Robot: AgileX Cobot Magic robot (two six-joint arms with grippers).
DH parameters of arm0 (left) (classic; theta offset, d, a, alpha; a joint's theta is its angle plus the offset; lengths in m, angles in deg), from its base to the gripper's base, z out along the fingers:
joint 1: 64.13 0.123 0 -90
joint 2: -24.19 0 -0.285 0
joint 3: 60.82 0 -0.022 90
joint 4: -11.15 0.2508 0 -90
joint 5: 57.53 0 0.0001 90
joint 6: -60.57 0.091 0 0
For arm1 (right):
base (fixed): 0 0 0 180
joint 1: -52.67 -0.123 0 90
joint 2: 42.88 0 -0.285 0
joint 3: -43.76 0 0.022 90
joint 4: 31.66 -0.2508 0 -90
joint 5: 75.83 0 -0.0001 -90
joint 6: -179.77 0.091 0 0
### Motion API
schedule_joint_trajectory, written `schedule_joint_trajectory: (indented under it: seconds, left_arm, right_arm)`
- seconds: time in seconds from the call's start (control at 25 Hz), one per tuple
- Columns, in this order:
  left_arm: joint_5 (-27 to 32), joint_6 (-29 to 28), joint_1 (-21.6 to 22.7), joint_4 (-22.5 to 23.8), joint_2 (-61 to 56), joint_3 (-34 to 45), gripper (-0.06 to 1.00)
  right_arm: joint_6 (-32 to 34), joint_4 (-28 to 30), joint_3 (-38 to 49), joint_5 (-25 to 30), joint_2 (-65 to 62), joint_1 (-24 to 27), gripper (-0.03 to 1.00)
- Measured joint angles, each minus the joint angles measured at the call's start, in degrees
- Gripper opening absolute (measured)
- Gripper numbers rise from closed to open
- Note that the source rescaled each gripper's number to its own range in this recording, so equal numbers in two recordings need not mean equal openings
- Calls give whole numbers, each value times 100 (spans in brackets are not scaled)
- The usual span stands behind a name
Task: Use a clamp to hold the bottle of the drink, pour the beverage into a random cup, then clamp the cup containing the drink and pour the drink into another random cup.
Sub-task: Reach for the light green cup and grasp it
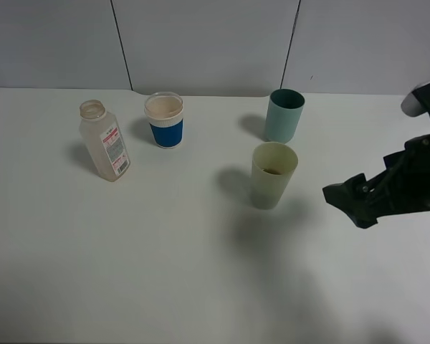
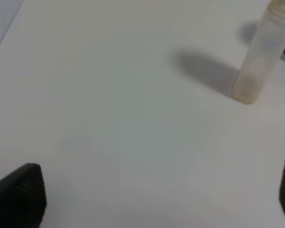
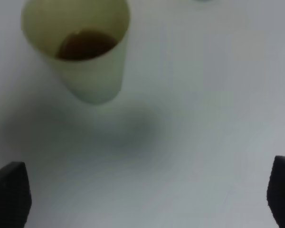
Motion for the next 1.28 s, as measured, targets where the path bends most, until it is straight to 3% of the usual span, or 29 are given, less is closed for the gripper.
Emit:
schedule_joint_trajectory:
  seconds: [0.48,0.68,0.92,1.12,1.28]
  left_arm:
    - [0,0,0,0,0,0,100]
    - [0,0,0,0,0,0,100]
    - [0,0,0,0,0,0,100]
    - [0,0,0,0,0,0,100]
    - [0,0,0,0,0,0,100]
  right_arm:
    - [494,406,760,-1121,983,0,100]
    - [495,446,760,-2442,2186,0,100]
    - [-36,333,750,-3657,3130,215,100]
    - [-818,-4,750,-4272,3580,443,100]
    - [-1545,-241,744,-5178,3999,469,100]
